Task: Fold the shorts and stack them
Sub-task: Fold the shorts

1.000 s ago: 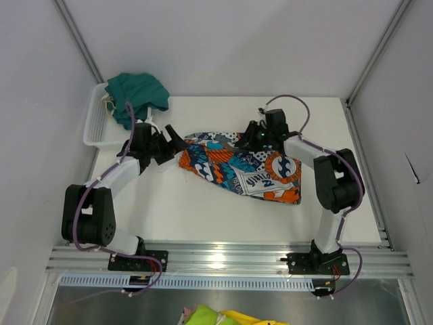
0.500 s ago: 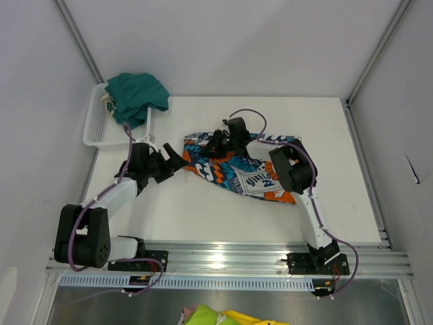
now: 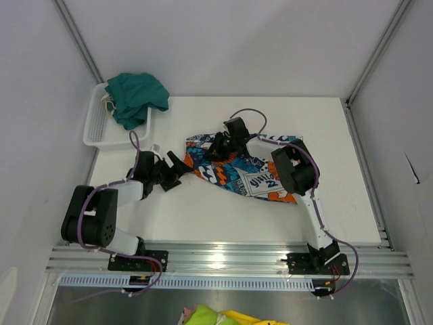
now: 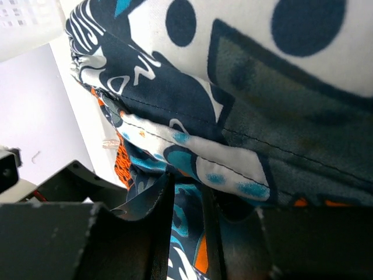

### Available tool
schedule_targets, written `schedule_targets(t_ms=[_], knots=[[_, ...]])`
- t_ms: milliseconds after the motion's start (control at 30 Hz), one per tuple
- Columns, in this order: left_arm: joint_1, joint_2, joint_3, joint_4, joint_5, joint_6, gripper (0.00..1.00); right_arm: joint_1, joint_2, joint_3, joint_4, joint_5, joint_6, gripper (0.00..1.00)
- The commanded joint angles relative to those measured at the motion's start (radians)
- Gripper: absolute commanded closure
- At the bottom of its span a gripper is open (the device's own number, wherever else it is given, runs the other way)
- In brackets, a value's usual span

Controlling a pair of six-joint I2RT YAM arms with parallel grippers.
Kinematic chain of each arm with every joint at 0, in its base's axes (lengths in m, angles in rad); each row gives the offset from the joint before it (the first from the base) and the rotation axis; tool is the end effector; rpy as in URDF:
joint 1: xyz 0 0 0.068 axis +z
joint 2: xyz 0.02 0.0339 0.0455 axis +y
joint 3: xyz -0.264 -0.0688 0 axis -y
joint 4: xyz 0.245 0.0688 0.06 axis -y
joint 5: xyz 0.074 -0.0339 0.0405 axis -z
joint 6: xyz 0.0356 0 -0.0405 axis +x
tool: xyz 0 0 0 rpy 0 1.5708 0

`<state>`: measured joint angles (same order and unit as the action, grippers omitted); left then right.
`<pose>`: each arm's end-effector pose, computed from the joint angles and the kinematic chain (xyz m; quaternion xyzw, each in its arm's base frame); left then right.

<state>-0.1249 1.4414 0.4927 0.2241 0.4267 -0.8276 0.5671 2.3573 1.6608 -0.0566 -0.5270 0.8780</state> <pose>0.2533 -0.0467 0.1406 -0.2251 0.8666 -0.3555 0.2681 0.4203 0.2889 0.1172 0.0349 0.8913 0.4331 0.1299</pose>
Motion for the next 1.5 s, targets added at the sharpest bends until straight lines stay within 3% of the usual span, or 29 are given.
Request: schedule_targets(t_ms=[0, 500, 733, 900, 1033, 1133, 1467], knots=[[-0.007, 0.063, 0.024, 0.098, 0.023, -0.042, 0.03, 0.010, -0.018, -0.025, -0.135, 0.045, -0.065, 0.71], [-0.019, 0.220, 0.072, 0.191, 0.043, -0.176, 0.04, 0.031, -0.064, -0.193, 0.046, -0.094, 0.024, 0.72], [-0.036, 0.214, 0.080, 0.173, -0.003, -0.189, 0.05, 0.043, -0.067, -0.226, 0.124, -0.107, 0.058, 0.72], [-0.036, 0.222, 0.043, 0.279, 0.015, -0.234, 0.07, 0.054, -0.075, -0.233, 0.101, -0.090, 0.053, 0.73], [-0.038, 0.093, -0.029, 0.296, -0.035, -0.212, 0.07, 0.051, -0.082, -0.223, 0.066, -0.065, 0.026, 0.73], [-0.051, 0.039, -0.098, 0.401, -0.046, -0.206, 0.07, 0.051, -0.081, -0.223, 0.064, -0.061, 0.027, 0.73], [-0.067, 0.089, -0.134, 0.644, 0.041, -0.218, 0.08, 0.054, -0.079, -0.236, 0.077, -0.064, 0.038, 0.73]])
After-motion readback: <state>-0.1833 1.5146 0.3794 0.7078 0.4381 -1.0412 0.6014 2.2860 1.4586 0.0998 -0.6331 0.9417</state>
